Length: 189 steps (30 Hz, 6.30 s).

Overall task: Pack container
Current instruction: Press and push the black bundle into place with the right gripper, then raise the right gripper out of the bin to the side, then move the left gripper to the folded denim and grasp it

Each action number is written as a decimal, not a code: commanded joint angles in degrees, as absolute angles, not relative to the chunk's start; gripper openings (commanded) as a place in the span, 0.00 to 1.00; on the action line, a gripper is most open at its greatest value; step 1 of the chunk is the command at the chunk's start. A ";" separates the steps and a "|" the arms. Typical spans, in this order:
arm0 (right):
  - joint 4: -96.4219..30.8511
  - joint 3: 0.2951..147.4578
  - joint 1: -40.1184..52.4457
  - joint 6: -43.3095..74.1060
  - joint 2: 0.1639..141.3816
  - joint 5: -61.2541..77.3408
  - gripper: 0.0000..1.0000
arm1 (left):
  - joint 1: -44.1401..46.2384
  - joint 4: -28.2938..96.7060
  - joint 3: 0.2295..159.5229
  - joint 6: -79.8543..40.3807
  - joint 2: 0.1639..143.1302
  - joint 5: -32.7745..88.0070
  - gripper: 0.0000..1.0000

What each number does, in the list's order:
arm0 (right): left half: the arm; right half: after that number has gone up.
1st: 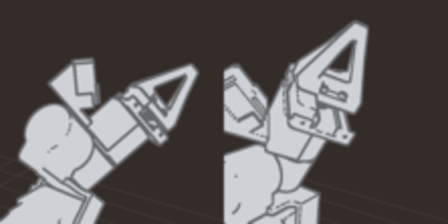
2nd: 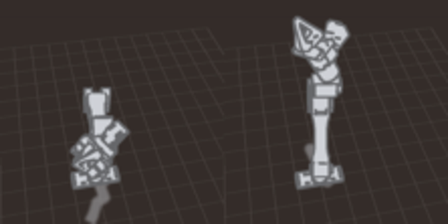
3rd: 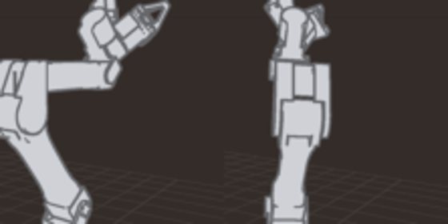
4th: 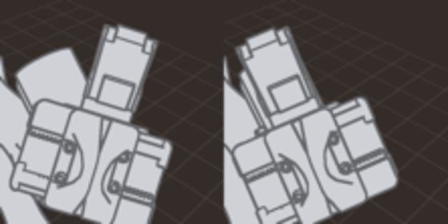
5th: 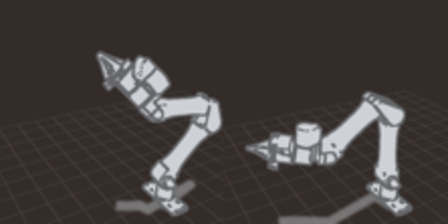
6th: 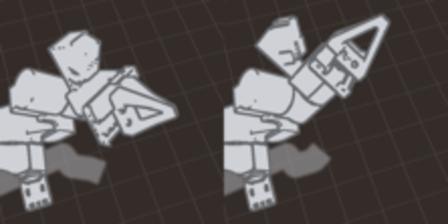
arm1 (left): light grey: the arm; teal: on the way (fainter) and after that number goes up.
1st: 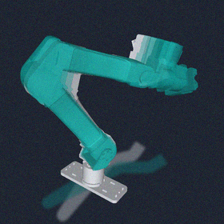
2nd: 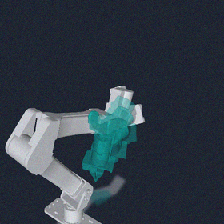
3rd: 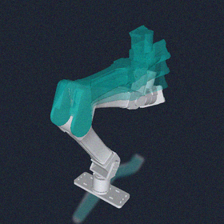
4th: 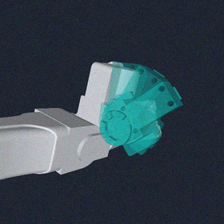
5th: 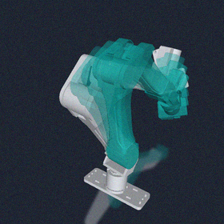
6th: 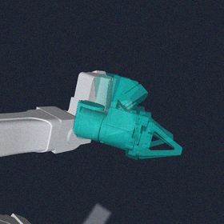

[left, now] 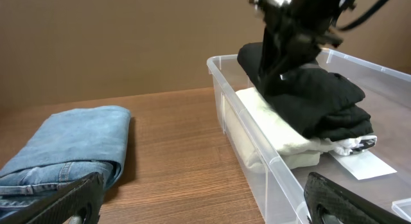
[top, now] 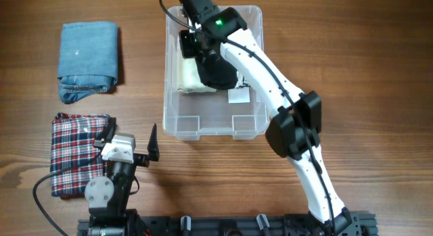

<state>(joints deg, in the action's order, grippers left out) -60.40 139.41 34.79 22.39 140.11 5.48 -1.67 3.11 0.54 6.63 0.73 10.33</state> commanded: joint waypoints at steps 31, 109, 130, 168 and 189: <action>-68.95 139.13 29.08 23.92 139.76 -8.60 0.04 | -2.15 3.46 0.32 7.29 0.16 9.98 1.00; -78.32 132.27 2.44 34.68 116.09 -11.51 0.64 | -2.15 3.46 0.32 7.29 0.16 9.98 1.00; -82.81 130.61 -10.57 34.52 117.14 -10.70 1.00 | -2.15 3.46 0.32 7.29 0.16 9.96 1.00; -79.64 130.61 -10.57 34.52 117.14 -10.70 1.00 | -2.15 45.08 50.35 6.63 43.55 -4.19 1.00; -79.50 130.61 -10.57 34.52 117.14 -10.70 1.00 | -8.19 44.51 85.17 -1.28 87.77 2.42 1.00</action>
